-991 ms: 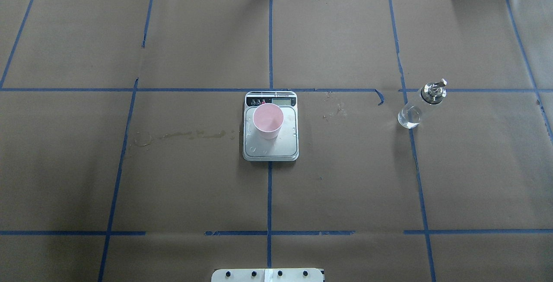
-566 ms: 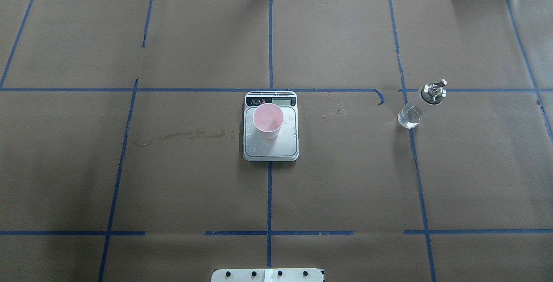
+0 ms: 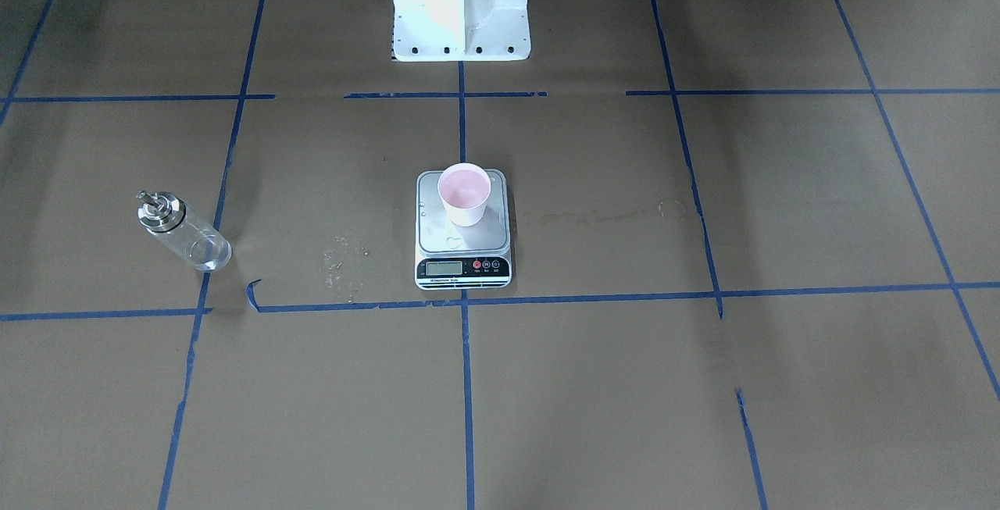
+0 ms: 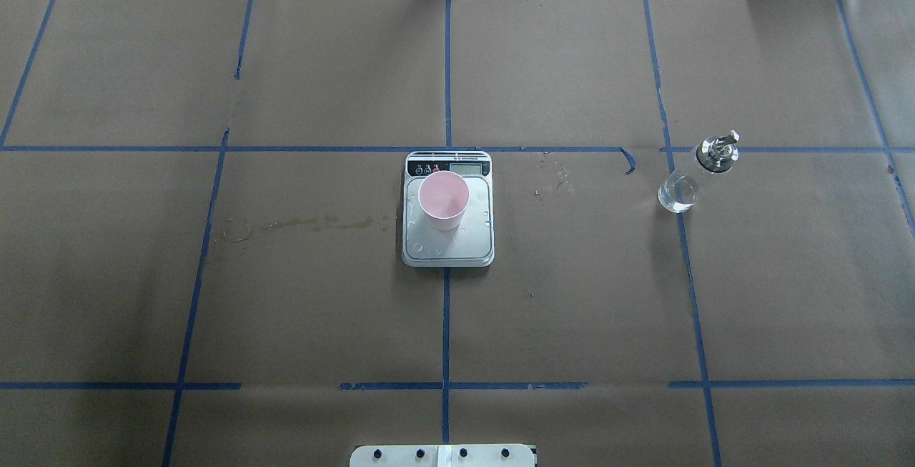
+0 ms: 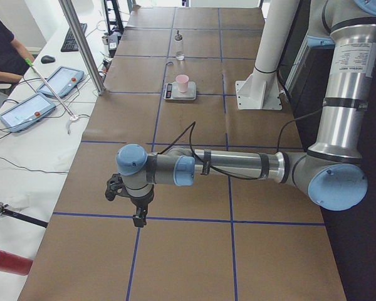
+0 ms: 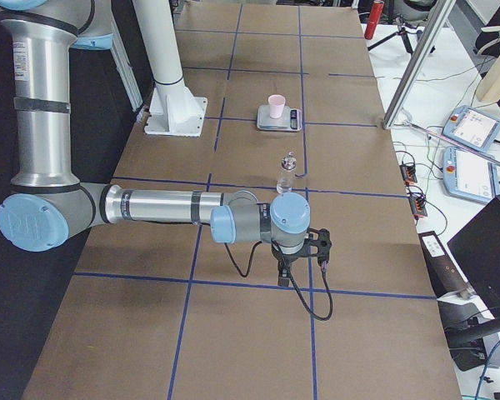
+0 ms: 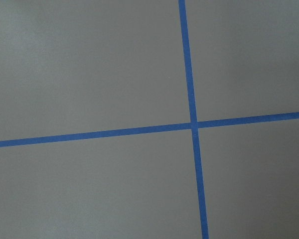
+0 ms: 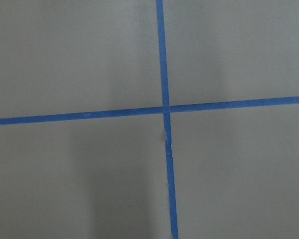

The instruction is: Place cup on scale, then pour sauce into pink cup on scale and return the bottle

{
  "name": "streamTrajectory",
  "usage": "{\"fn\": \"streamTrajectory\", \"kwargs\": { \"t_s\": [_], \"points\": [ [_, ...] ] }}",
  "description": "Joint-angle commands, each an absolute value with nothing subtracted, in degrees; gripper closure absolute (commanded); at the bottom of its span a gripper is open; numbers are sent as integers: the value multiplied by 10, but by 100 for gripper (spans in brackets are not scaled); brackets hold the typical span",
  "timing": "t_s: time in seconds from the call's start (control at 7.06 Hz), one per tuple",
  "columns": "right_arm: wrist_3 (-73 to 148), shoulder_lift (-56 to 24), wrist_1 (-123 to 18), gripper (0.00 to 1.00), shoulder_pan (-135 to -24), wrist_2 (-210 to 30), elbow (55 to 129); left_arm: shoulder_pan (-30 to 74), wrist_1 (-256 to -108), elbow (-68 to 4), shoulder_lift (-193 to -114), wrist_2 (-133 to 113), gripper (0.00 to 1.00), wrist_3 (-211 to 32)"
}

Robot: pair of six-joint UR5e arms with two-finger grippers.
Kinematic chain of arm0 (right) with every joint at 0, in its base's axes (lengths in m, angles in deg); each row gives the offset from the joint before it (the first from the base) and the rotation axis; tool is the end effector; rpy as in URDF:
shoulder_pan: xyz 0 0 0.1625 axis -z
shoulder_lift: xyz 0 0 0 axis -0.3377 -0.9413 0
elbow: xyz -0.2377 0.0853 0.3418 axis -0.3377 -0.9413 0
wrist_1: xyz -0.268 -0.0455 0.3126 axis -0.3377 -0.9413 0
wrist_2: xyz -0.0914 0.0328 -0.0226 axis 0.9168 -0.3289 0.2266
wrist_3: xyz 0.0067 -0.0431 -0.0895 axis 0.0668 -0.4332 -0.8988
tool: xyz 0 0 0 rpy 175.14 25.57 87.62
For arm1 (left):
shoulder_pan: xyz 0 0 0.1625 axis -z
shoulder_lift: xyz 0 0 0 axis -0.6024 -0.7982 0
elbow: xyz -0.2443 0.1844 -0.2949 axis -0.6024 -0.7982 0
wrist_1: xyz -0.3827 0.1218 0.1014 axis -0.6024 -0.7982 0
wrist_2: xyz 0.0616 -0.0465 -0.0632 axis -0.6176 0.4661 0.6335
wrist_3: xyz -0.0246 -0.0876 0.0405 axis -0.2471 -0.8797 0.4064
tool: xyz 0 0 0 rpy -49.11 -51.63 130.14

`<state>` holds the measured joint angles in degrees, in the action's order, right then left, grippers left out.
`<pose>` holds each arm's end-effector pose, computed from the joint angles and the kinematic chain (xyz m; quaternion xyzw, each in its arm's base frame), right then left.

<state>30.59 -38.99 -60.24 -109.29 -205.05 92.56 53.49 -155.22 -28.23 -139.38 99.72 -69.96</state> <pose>0.0559 -0.4804 0.6375 0.0161 -0.4067 0.0494 0.9121 -0.0724 -0.5339 0.6388 0.0340 0.3522 0.0417 0.9344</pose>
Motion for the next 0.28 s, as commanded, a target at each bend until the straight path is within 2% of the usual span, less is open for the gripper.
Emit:
{"fn": "streamTrajectory", "kwargs": {
  "t_s": [0.0, 0.14],
  "points": [
    [306, -390, -602, 0, -1093, -2051, 926, 535, -1552, -283, -1393, 997, 0, -700],
    [306, -389, -602, 0, -1093, -2052, 926, 535, -1552, -281, -1394, 997, 0, -700]
  ]
}}
